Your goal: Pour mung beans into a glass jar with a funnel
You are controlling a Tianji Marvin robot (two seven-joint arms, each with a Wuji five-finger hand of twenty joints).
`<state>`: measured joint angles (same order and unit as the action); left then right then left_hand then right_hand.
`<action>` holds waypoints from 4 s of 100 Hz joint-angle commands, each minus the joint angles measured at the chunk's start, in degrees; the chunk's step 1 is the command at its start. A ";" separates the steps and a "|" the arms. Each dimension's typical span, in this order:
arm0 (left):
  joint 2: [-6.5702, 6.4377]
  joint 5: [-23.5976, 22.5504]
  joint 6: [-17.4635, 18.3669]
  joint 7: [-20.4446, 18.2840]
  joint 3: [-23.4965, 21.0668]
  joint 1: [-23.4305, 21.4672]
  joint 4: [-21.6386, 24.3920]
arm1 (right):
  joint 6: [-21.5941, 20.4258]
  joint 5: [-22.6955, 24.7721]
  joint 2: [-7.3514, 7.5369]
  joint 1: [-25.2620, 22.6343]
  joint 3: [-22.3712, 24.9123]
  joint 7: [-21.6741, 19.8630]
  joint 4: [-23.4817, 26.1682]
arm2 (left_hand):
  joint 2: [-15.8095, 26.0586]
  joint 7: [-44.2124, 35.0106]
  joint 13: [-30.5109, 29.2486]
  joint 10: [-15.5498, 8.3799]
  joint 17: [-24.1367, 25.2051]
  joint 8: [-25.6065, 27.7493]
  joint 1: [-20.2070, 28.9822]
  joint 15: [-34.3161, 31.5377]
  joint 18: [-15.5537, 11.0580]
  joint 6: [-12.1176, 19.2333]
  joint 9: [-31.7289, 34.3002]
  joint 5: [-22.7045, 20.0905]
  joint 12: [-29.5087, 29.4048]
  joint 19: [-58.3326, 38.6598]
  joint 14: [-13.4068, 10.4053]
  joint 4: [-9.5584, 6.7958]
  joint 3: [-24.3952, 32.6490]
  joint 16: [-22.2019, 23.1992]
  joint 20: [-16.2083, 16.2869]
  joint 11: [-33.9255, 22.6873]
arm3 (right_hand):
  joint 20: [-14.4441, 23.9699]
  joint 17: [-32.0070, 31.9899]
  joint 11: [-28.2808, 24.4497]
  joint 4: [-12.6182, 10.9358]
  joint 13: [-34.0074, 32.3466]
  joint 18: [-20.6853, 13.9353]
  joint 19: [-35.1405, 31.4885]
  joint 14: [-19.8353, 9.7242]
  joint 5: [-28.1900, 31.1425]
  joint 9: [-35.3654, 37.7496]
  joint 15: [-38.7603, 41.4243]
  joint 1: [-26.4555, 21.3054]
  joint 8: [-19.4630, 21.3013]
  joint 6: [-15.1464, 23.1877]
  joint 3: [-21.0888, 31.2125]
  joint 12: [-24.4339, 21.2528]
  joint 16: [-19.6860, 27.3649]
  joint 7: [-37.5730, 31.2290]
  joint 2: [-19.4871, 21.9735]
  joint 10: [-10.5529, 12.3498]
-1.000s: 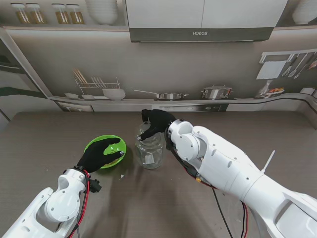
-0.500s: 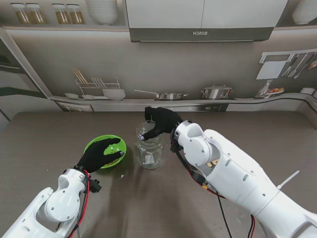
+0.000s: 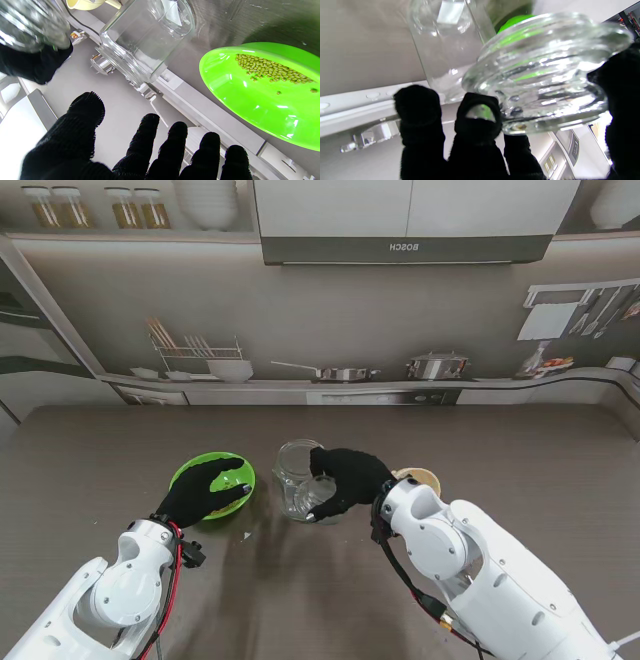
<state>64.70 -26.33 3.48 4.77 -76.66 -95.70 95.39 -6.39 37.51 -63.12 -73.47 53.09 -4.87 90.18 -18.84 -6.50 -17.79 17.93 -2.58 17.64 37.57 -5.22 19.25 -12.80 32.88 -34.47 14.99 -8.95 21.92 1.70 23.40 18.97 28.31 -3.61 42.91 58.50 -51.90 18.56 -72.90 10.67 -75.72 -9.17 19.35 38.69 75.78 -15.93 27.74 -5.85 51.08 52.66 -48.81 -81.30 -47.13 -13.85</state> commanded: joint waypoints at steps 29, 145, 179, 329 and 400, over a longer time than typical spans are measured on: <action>0.10 0.11 0.12 -1.12 0.13 -0.01 0.12 | -6.45 3.77 1.19 -4.28 -0.59 2.04 -3.34 | 2.30 0.07 1.32 0.35 1.64 -0.30 1.06 1.32 -0.20 -0.02 -0.52 0.15 0.13 1.24 -1.05 -0.41 -0.94 -0.78 0.04 0.09 | 0.08 -0.98 -14.66 -0.45 -2.89 0.64 -2.04 0.69 2.61 8.80 0.18 -18.50 0.64 3.15 20.77 5.60 0.43 -5.07 7.50 15.21; 0.02 -0.19 0.31 -1.31 0.07 -0.29 0.38 | -11.20 16.20 1.06 2.18 -11.34 18.98 -18.89 | 2.44 -0.14 1.31 0.36 1.58 -0.23 0.99 1.33 -0.28 -0.02 -0.45 -0.42 0.12 1.20 -1.04 -0.40 -1.09 -0.79 0.11 0.06 | 0.31 -13.13 -8.31 0.09 1.58 -1.61 -2.04 2.33 9.28 8.38 -12.48 -12.68 -4.94 16.00 24.32 3.31 4.72 6.00 1.81 19.90; -0.03 -0.16 0.16 -1.55 0.00 -0.35 0.52 | -10.17 17.15 1.61 2.40 -12.14 16.68 -17.95 | 2.48 -0.08 1.31 0.33 1.59 -0.23 1.01 1.33 -0.24 0.06 -0.47 -0.26 0.12 1.21 -1.05 -0.42 -1.16 -0.79 0.10 0.07 | 0.31 -14.81 -5.33 -8.59 5.20 -1.44 -0.34 2.53 9.47 -2.22 -16.48 -7.96 1.08 14.74 24.80 -3.65 6.96 20.41 1.46 16.97; -0.23 0.19 -0.54 -2.85 0.52 0.11 0.49 | -3.90 16.52 2.75 -8.73 7.64 2.54 0.14 | 2.66 -0.07 1.32 0.31 1.57 -0.21 1.16 1.32 -0.23 0.12 -0.58 -0.17 0.13 1.19 -1.03 -0.49 -1.61 -0.78 0.13 0.09 | 0.84 -25.23 14.52 -9.81 18.49 5.19 12.69 14.09 -3.12 -12.68 -40.53 7.81 1.71 13.17 8.46 -25.37 16.46 37.86 5.05 13.37; -0.33 0.34 -0.94 -3.47 0.78 0.32 0.46 | -1.00 23.62 4.14 -4.30 14.73 -4.50 -2.33 | 2.74 -0.04 1.33 0.35 1.56 -0.23 1.19 1.33 -0.28 -0.05 -0.52 -0.17 0.14 1.16 -1.11 -0.49 -1.61 -0.79 0.17 0.09 | -9.38 -36.55 21.70 -9.39 33.01 5.53 27.94 19.42 -3.42 -13.80 -63.56 9.16 0.04 12.11 9.85 -30.15 30.04 41.33 3.28 13.03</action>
<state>64.33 -26.23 2.81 2.58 -75.90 -95.29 95.61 -7.04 60.18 -59.62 -78.50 67.34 -8.57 89.03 -18.84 -6.52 -17.79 17.97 -2.57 17.64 38.10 -5.22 19.28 -12.81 32.88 -34.47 14.99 -8.94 21.91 1.70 22.78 18.97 28.31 -3.62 34.34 22.93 -31.10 10.67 -41.98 14.01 -48.96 9.19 16.29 26.25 13.42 -8.89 29.16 7.12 60.71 23.26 -19.84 -40.89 -43.09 -0.58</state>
